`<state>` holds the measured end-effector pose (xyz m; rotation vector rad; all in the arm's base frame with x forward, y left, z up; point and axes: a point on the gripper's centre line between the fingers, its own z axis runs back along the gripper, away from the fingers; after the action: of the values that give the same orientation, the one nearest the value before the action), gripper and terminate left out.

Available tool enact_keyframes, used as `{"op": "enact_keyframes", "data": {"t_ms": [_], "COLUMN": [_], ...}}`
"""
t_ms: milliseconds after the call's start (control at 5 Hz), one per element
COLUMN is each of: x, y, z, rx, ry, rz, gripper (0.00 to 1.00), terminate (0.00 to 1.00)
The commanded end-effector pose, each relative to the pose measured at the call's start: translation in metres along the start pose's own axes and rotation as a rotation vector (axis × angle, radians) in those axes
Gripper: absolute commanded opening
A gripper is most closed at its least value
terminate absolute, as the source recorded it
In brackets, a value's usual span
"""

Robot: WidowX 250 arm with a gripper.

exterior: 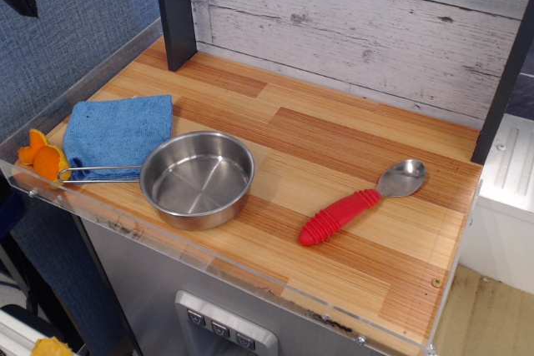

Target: Move the towel between the pot and spoon

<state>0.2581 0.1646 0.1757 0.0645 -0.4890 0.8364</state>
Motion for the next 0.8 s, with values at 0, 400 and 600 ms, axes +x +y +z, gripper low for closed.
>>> {"op": "enact_keyframes", "data": {"t_ms": [0,400,600], "x": [0.0,0.001,-0.006], "y": [0.0,0.0,-0.004], "z": [0.0,-0.047,-0.065], "rx": [0.0,0.01,0.013], "ry": [0.0,0.024,0.036], "rz": [0.0,-0.061,-0.09], "gripper": [1.0,1.0,1.0], "terminate": [0.0,0.0,0.0]}}
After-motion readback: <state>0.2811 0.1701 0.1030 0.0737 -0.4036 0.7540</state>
